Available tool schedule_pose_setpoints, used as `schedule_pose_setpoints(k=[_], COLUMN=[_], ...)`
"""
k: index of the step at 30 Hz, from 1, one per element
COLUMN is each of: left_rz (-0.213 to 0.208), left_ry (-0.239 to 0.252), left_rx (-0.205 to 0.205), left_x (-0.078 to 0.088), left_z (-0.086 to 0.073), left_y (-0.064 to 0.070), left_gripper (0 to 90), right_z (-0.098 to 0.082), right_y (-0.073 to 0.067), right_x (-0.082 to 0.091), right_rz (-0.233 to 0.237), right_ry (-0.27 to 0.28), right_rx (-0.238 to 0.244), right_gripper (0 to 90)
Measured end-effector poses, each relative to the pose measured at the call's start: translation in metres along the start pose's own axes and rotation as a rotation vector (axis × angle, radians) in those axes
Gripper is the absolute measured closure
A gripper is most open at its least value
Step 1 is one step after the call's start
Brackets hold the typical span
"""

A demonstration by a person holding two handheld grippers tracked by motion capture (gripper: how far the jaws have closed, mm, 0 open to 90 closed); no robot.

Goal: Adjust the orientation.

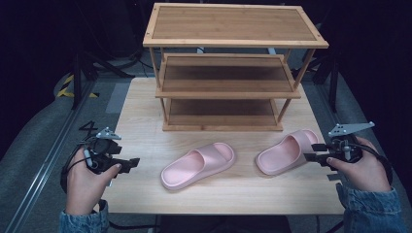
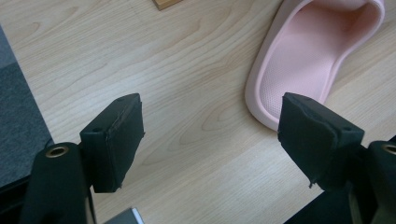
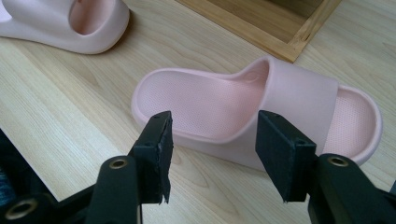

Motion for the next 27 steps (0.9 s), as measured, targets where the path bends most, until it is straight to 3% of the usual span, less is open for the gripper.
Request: schedule_pose_setpoints(k=[9, 16, 17, 22, 23, 27], left_rz=[-0.01, -0.018, -0.023, -0.064, -0.077, -0.106], left_ry=[0.01, 0.062, 0.078, 0.072, 0.072, 0.079], left_rx=[-0.019, 0.016, 0.003, -0.053, -0.096, -0.104], left_x=[0.002, 0.001, 0.001, 0.002, 0.0, -0.003], left_z=[0.004, 0.012, 0.016, 0.021, 0.024, 0.03], left_y=[0.007, 0.014, 0.02, 0.036, 0.043, 0.057], left_gripper=[22.7, 22.0, 22.0, 24.5, 26.1, 24.3], right_z=[0.001, 0.002, 0.002, 0.0, 0.0, -0.002], right_y=[0.0, -0.001, -0.002, -0.001, -0.001, -0.002], right_x=[-0.001, -0.001, -0.001, -0.001, -0.001, -0.002], right_rz=[0.003, 0.0, 0.001, -0.004, -0.004, -0.005], right_ry=[0.006, 0.005, 0.007, 0.003, 0.004, -0.001], right_rx=[0.002, 0.002, 0.0, 0.0, -0.002, -0.007], right_gripper=[47.1, 46.2, 46.2, 46.2, 46.0, 45.4])
Point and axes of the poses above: each handheld gripper's, and its own axes: x roughly backward along the jaws, z roughly out of its top, y roughly to its right, the point moved 9 cm from there along -x, roughly forward along the jaws, and after that the axes turned 14 degrees about z, right-handed, at the moved point
